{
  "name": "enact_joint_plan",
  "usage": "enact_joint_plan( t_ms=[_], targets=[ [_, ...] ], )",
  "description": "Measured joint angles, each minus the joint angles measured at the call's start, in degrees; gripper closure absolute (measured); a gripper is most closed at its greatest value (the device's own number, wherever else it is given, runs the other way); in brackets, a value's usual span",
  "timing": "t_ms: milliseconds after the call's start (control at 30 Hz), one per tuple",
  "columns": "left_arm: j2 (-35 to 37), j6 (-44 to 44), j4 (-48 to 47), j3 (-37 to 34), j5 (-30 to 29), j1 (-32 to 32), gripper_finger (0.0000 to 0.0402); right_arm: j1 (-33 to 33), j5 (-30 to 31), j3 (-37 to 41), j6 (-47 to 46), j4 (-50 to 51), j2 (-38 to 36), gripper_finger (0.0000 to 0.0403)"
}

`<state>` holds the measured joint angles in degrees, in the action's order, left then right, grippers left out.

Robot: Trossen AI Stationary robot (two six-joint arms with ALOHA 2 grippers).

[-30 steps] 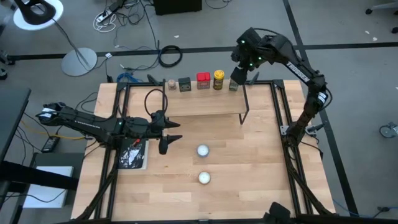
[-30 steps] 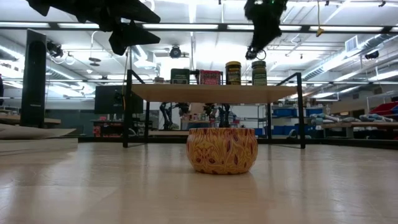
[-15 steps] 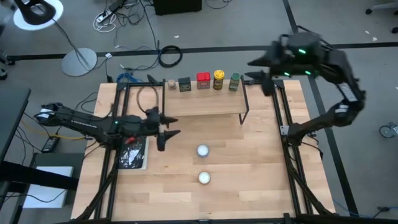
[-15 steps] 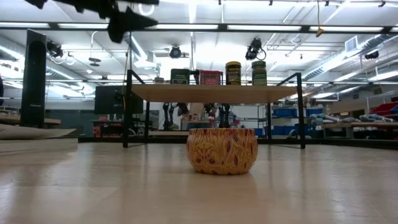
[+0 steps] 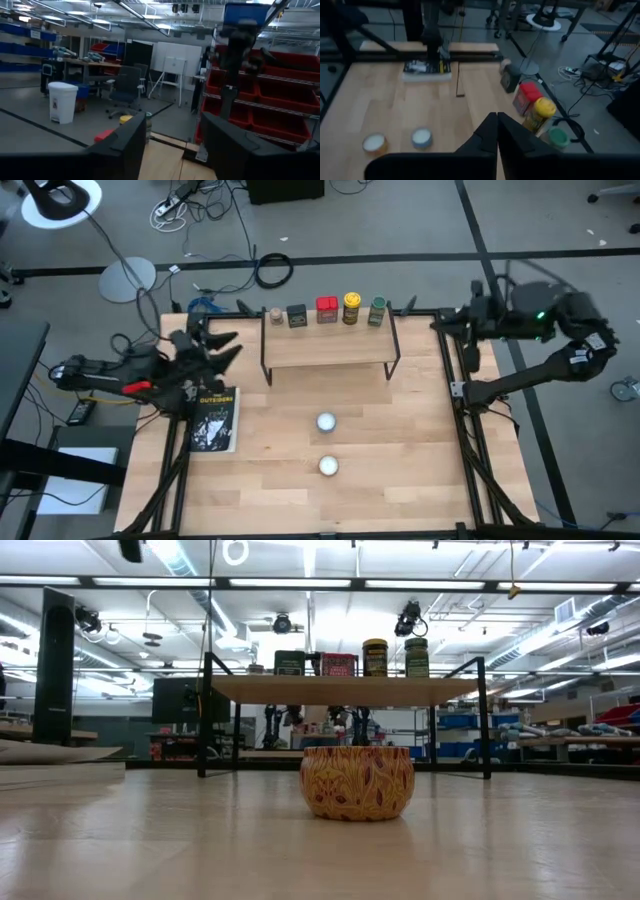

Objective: Shelf spices
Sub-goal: Return to Home Position

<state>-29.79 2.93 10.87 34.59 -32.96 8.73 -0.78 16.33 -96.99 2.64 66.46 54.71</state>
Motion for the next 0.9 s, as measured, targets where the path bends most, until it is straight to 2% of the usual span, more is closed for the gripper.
enact_joint_plan(
  t_ms=[133,267,533,733,900],
  targets=[
    [7.00,0.16,-7.39,0.00,-0.76,0.00,0.0237,-2.09,0.68,14.55,0.77,-8.87,-7.14,0.0400],
    [11.87,0.29,-16.02,0.02,-3.60,0.00,0.0282,-3.35,-0.89,29.98,3.04,-22.08,-15.08,0.0401],
    [14.08,1.95,-26.30,0.00,-4.68,0.00,0.0393,-4.18,-7.20,58.10,3.85,-47.78,-27.63,0.0401],
    [14.10,0.18,-27.64,-1.87,-4.55,0.00,0.0399,-4.15,-11.79,73.22,2.39,-62.90,-33.16,0.0402],
    [14.13,-0.89,-23.85,-6.30,-2.36,0.00,0.0400,-4.18,-15.86,79.41,1.52,-68.46,-35.85,0.0402]
  ],
)
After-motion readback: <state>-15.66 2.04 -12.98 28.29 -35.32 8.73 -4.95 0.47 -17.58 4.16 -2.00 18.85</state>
